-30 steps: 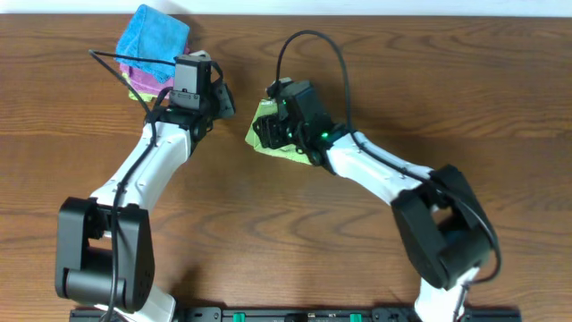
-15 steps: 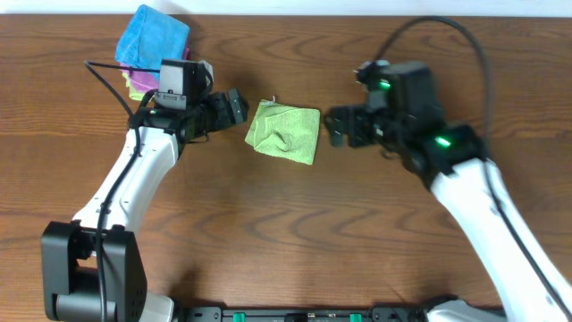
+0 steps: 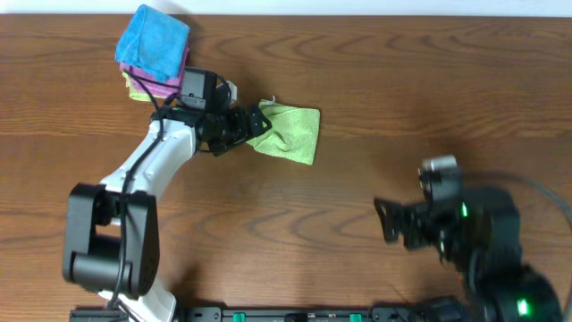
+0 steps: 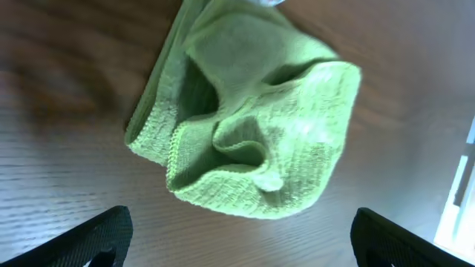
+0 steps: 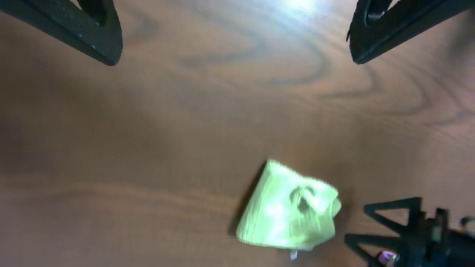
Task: Fold the cloth
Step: 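Release the cloth from the right gripper and retract the right arm to rest, then carry the folded green cloth with the left gripper onto the cloth stack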
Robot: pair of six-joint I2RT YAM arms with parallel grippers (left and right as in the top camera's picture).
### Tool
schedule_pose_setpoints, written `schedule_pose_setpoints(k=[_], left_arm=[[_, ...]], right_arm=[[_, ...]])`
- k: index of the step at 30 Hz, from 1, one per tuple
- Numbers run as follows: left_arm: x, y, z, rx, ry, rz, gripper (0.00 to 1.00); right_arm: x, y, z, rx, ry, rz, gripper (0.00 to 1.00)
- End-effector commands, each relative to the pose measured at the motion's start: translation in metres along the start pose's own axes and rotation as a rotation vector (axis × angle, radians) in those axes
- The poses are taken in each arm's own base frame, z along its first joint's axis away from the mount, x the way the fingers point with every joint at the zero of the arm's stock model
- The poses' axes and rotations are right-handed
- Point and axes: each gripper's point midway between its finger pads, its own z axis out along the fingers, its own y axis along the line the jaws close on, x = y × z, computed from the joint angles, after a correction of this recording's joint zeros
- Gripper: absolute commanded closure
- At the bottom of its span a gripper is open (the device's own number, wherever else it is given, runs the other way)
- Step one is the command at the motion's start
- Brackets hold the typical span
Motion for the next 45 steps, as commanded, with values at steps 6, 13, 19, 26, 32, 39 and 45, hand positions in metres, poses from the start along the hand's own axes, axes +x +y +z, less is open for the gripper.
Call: schedule_pose_setpoints(k=[6, 13, 19, 26, 32, 39, 45], left_arm=[[0.002, 0.009, 0.016, 0.002, 0.04, -0.044, 0.05], [-0.006, 0.012, 0.023, -0.004, 0.015, -0.046, 0.05], [-0.011, 0.015, 0.031, 0.005, 0.002, -0.052, 0.05], [-0.009, 0.022, 0.046, 0.005, 0.023, -0.082, 0.05], [-0.013, 0.017, 0.061, 0.04, 0.011, -0.083, 0.05], [-0.001, 0.019, 0.097, 0.045, 0.041, -0.05, 0.42], [0.0, 0.014, 0.104, 0.076, 0.05, -0.04, 0.94]], right_arm=[[0.036, 0.0, -0.026, -0.04, -0.114, 0.172, 0.01], [0.033, 0.002, -0.033, -0.062, -0.155, 0.284, 0.01], [0.034, 0.002, -0.033, -0.062, -0.151, 0.285, 0.01], [0.036, 0.002, -0.032, -0.06, -0.146, 0.286, 0.01], [0.036, 0.001, -0.032, -0.058, -0.144, 0.286, 0.01], [0.036, 0.001, -0.032, -0.058, -0.144, 0.287, 0.01], [0.036, 0.001, -0.032, -0.058, -0.144, 0.287, 0.01]])
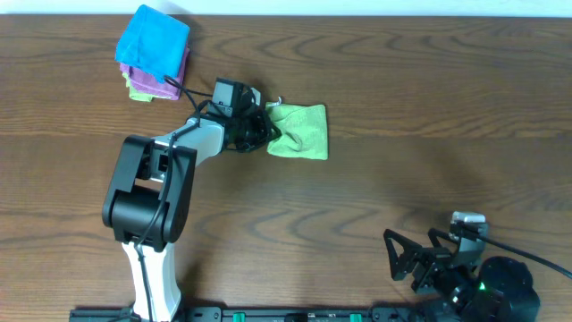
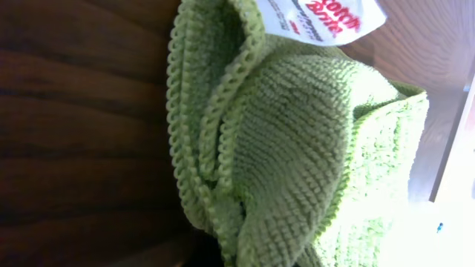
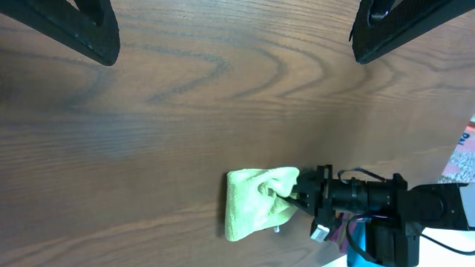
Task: Fold the cloth
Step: 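Carry the folded green cloth with the left gripper onto the cloth stack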
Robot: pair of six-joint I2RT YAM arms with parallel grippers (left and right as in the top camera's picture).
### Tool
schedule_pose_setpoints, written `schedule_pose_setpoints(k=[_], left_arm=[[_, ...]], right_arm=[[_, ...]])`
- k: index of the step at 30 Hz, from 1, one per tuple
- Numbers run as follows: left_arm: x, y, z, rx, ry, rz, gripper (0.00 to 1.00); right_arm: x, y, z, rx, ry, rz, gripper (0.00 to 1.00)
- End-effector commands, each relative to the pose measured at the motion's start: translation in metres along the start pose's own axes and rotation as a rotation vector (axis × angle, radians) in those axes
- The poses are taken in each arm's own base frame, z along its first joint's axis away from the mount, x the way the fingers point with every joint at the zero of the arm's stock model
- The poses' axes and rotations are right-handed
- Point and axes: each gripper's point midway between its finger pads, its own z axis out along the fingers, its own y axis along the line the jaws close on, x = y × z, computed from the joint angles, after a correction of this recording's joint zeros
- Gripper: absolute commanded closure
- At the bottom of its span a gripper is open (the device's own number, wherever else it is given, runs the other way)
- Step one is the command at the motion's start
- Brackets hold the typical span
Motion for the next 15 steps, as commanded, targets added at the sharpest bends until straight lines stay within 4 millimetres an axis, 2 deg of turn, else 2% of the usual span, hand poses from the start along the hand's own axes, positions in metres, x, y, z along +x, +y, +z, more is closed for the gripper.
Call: schedule_pose_setpoints(k=[1, 3, 5, 10, 12, 15], left_arm=[[0.004, 0.013, 0.007, -0.018, 0.012, -0.017, 0.94], [-0.008, -0.001, -0.004, 0.016, -0.024, 0.003, 0.94], [-0.03, -0.022, -0.026, 0.045, -0.093, 0.037, 0.94], [-0.112, -0.08, -0.115, 0.033, -0.385, 0.107, 0.94], [-0.138, -0.092, -0.144, 0.015, -0.462, 0.107, 0.94], [-0.172, -0.094, -0.184, -0.062, -0.589, 0.104, 0.94]], right_arm=[[0.001, -0.001, 0.0, 0.003, 0.001, 0.019, 0.01], [0.001, -0.001, 0.0, 0.003, 0.001, 0.019, 0.01], [0.001, -0.001, 0.0, 0.003, 0.001, 0.019, 0.01], [0.001, -0.001, 0.0, 0.003, 0.001, 0.019, 0.01], [0.001, -0.001, 0.0, 0.003, 0.001, 0.019, 0.01], [0.001, -0.001, 0.0, 0.003, 0.001, 0.019, 0.01]])
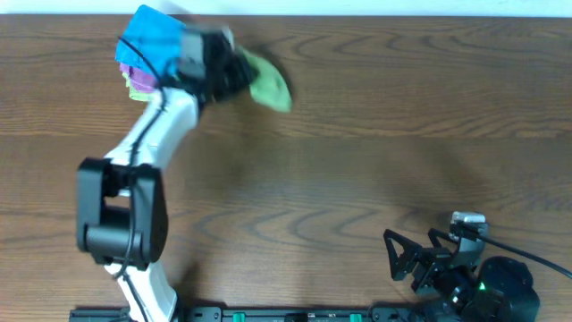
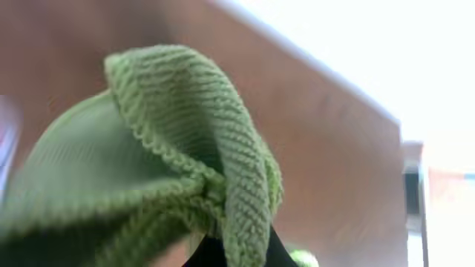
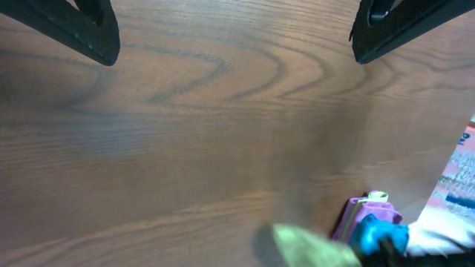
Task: Fold the cloth
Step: 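Carry the folded green cloth with the left gripper onto the cloth stack, then lower the green cloth onto the stack top and adjust it with the left gripper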
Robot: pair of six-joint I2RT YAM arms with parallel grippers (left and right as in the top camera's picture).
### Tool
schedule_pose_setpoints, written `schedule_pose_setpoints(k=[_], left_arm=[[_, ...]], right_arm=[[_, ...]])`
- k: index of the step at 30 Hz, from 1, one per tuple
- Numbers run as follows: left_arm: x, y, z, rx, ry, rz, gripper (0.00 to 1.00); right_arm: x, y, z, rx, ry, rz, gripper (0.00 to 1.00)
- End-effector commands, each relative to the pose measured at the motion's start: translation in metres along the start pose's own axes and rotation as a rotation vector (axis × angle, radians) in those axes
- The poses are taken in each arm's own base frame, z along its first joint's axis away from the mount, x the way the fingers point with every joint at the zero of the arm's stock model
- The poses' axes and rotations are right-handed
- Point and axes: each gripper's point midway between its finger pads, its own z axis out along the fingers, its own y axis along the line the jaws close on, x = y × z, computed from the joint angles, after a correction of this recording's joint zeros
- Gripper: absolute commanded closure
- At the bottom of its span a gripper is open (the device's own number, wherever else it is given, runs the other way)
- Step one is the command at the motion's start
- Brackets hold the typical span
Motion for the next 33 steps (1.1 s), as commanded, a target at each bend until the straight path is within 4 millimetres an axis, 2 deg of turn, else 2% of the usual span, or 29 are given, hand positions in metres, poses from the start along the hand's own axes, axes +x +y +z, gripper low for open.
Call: schedule_pose_setpoints(k=[1, 3, 7, 9, 12, 20, 29, 33], left_arm=[[-0.067, 0.0, -0.036, -0.107, -0.208, 0.043, 0.94], [-0.097, 0.01, -0.054, -0.176, -0.305, 0.044, 0.94], [-0.142, 0.03, -0.084, -0.235, -0.461, 0.033, 0.94], [-0.157, 0.04, -0.091, -0.238, -0.509, 0.028, 0.94], [-0.173, 0.066, -0.095, -0.25, -0.547, 0.001, 0.94], [-0.185, 0.101, -0.086, -0.278, -0.571, -0.018, 0.94], [-0.176, 0.127, -0.061, -0.308, -0.527, -0.042, 0.94], [-0.169, 0.141, -0.063, -0.38, -0.511, -0.05, 0.94]], right_arm=[[0.001, -0.001, 0.0, 0.003, 0.001, 0.019, 0.01], [0.001, -0.001, 0.0, 0.003, 0.001, 0.019, 0.01], [0.001, -0.001, 0.0, 0.003, 0.001, 0.019, 0.01], [0.001, -0.001, 0.0, 0.003, 0.001, 0.019, 0.01], [0.001, -0.001, 0.0, 0.003, 0.001, 0.018, 0.01], [0.001, -0.001, 0.0, 0.003, 0.001, 0.019, 0.01], [0.001, -0.001, 0.0, 0.003, 0.001, 0.019, 0.01], [0.001, -0.001, 0.0, 0.003, 0.001, 0.019, 0.01]])
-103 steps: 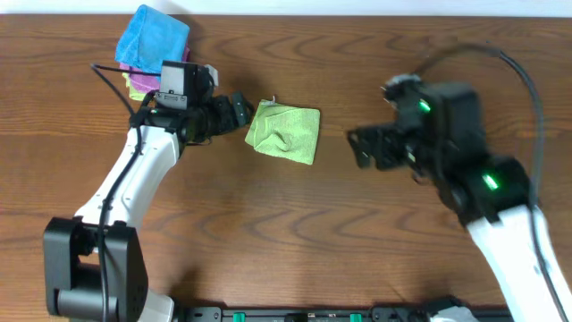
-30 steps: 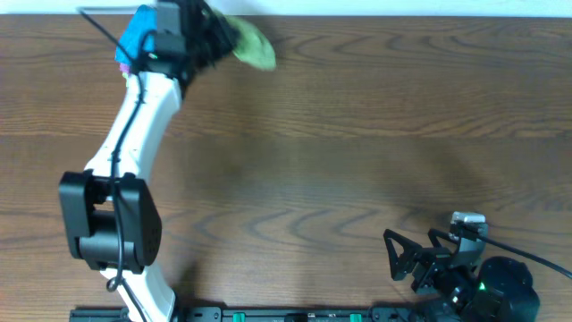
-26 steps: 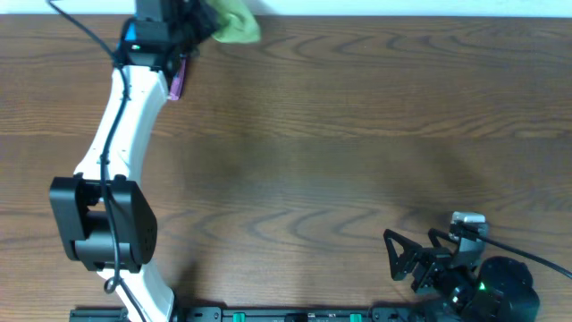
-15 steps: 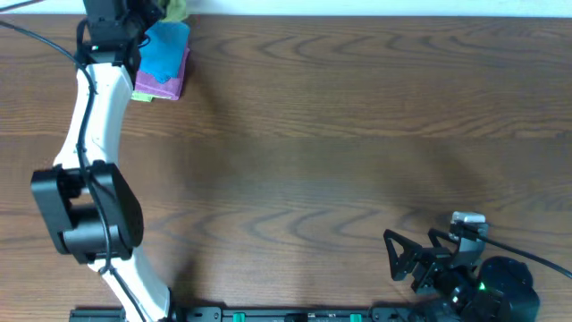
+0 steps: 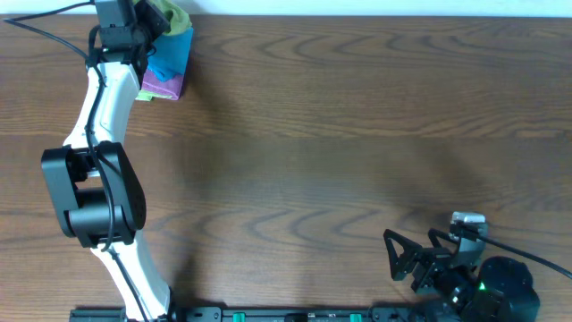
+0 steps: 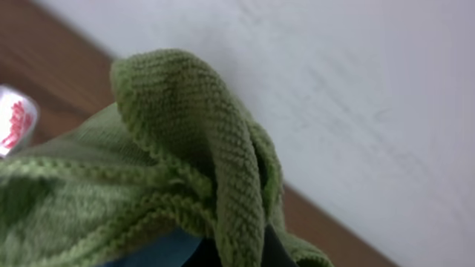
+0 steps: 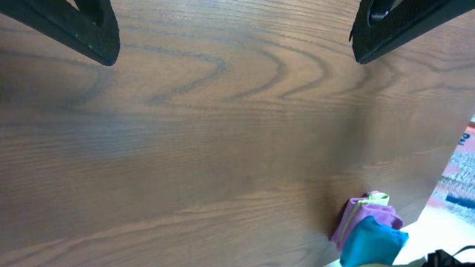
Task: Fold the cloth
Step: 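Lower the green cloth onto the stack top and adjust it with the left gripper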
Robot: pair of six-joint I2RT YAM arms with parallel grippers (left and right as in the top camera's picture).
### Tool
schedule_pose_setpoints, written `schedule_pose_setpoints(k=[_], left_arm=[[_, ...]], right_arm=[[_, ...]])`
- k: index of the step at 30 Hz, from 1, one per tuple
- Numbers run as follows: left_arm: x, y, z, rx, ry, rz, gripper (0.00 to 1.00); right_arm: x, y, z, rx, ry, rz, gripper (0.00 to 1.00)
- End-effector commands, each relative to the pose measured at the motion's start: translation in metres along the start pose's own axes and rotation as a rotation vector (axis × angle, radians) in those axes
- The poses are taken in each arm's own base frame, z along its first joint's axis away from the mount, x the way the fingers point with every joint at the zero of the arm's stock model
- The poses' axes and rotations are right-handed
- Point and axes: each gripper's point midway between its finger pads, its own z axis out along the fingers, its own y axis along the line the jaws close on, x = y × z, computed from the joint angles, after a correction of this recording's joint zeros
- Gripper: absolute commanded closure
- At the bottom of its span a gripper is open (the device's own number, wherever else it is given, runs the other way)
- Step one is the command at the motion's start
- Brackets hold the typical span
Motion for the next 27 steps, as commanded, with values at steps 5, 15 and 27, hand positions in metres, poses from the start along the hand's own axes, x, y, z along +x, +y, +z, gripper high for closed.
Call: schedule_pose_setpoints(k=[5, 15, 27], left_arm=[[0.004, 0.026, 0.003, -0.127, 0.013, 0.036, 0.94], [0.03, 0.056, 0.01, -0.235, 0.088, 0.053, 0.94], [0.04, 0.079, 0.019, -0.315, 0.099, 0.087, 0.94]], right_arm=[[0.001, -0.001, 0.0, 0.003, 0.0, 0.019, 0.01], [0.001, -0.001, 0.0, 0.003, 0.0, 0.019, 0.01], [0.001, -0.001, 0.0, 0.003, 0.0, 0.019, 0.01]])
